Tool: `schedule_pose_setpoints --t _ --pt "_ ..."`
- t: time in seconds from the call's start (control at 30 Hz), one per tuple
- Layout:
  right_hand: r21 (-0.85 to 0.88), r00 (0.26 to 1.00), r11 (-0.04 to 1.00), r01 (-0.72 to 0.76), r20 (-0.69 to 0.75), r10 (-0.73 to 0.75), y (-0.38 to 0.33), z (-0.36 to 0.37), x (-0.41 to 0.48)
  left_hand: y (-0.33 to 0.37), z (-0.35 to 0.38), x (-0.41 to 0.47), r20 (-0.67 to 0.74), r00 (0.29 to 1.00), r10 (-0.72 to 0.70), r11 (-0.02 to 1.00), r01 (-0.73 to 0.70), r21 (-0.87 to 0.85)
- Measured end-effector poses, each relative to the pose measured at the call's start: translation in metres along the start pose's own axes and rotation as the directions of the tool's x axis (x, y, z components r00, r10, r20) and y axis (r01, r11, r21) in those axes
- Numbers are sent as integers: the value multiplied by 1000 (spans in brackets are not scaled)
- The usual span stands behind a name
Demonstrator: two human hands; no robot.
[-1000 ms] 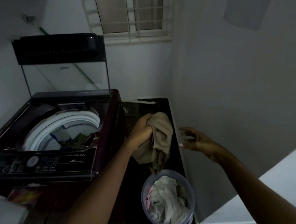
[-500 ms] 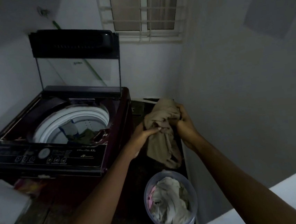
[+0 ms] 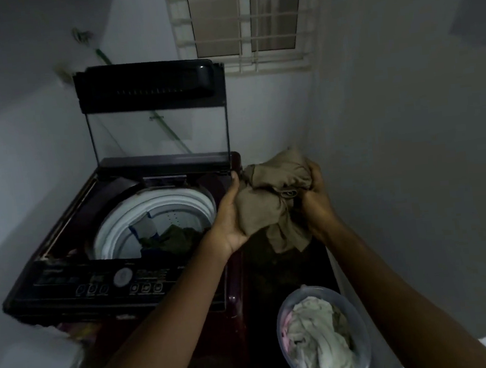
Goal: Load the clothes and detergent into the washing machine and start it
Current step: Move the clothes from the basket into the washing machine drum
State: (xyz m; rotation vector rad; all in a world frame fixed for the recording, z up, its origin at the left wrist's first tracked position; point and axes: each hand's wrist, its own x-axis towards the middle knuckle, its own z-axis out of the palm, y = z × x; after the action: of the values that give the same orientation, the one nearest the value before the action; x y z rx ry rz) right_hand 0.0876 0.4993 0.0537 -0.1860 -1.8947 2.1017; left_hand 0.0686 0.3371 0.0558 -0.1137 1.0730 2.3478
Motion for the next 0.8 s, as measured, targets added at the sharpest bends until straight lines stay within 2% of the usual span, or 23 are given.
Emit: schedule_pose_setpoints --t 0.17,0.27,0.33,0.47,0.57,0.63,0.73,0.8 --pt "-174 979 985 12 202 23 3 22 -6 22 -3 18 -87 983 160 974 -143 175" --pt "-103 939 986 -131 306 156 3 29 1 20 -21 27 -151 953 264 948 -228 221" --pt "-25 927 976 -218 307 215 8 36 10 20 -30 27 -171 937 305 934 -259 246" --pt "-41 934 970 -238 266 240 13 64 19 25 -34 25 -227 906 357 910 -283 301" --pt "-12 913 962 -271 314 261 23 84 21 37 -40 16 -215 924 315 937 -267 227" --pt "-29 924 967 -252 290 249 28 95 24 46 -50 11 -207 934 292 945 -249 213" --pt "-20 933 970 -241 269 237 29 109 29 58 -73 9 -196 899 391 879 -302 368" --pt "18 931 969 -245 285 230 29 119 33 67 -87 11 -188 906 378 874 -282 395"
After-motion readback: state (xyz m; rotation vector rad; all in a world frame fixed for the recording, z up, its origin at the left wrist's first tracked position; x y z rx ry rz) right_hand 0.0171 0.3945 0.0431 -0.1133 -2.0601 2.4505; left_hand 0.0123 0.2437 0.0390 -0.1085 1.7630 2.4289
